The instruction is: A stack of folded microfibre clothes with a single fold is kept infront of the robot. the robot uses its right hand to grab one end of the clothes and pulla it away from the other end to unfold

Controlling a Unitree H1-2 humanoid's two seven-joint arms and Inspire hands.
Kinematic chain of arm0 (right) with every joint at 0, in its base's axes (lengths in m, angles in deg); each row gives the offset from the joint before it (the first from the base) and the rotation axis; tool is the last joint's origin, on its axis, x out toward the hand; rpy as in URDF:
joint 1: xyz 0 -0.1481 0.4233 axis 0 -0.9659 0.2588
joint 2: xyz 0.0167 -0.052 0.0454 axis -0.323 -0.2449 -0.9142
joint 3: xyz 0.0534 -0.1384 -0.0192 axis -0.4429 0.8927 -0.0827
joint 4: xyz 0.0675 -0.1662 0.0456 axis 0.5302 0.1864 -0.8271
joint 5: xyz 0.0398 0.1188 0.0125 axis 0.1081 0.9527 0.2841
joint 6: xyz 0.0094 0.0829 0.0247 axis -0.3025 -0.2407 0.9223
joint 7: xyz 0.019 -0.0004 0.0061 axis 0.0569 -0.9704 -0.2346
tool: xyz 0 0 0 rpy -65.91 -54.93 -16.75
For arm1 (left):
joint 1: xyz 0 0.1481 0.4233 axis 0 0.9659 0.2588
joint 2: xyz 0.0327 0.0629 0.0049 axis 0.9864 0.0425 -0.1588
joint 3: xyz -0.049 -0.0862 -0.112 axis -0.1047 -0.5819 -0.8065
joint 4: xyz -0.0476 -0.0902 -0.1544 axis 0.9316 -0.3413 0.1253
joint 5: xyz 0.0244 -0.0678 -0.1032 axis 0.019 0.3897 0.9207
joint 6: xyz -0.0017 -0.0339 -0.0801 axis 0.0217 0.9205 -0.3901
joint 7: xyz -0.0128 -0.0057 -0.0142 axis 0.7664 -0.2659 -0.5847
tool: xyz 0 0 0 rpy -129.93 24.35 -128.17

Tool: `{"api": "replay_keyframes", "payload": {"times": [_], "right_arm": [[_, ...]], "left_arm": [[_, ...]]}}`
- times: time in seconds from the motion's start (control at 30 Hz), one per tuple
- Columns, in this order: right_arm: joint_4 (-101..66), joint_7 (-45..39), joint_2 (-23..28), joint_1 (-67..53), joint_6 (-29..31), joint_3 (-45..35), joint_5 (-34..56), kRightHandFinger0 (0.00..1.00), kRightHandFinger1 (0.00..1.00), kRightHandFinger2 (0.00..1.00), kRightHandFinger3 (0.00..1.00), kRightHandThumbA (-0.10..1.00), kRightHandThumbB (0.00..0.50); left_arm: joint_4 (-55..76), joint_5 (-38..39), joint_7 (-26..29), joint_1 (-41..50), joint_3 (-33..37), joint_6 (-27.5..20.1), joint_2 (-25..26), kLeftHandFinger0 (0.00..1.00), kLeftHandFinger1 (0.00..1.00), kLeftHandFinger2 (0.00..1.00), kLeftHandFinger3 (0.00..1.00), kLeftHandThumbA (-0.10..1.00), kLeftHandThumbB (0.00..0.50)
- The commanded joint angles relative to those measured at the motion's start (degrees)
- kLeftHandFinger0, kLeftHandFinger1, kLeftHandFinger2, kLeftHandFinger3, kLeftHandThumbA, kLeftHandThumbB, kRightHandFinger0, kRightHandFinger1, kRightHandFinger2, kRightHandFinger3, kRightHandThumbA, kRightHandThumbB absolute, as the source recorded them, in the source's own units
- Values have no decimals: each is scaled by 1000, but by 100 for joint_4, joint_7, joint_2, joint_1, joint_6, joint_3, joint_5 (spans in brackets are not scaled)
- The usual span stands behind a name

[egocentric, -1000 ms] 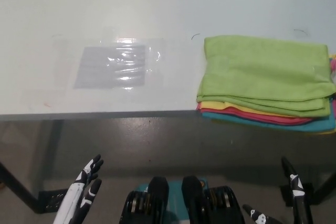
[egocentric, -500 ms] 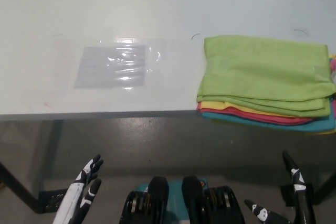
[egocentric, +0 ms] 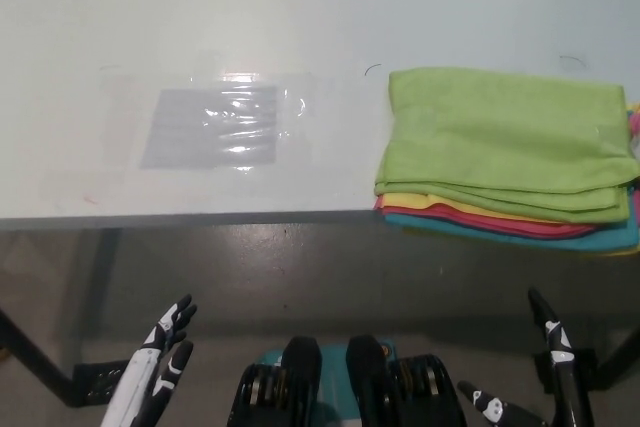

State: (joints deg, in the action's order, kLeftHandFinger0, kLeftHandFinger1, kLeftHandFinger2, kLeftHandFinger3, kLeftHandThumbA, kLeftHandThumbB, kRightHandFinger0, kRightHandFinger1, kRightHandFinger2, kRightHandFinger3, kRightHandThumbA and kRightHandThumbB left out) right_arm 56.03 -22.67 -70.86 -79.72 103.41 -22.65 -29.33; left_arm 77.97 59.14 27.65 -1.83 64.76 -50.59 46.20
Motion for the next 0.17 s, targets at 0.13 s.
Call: {"api": "replay_keyframes", "payload": {"times": [0.13], "right_arm": [[-13, -176, -20, 82, 264, -83, -21, 1000, 1000, 1000, 1000, 896, 237]], "left_arm": [[181, -39, -40, -44, 19, -1, 65, 1000, 1000, 1000, 1000, 999, 322]]}}
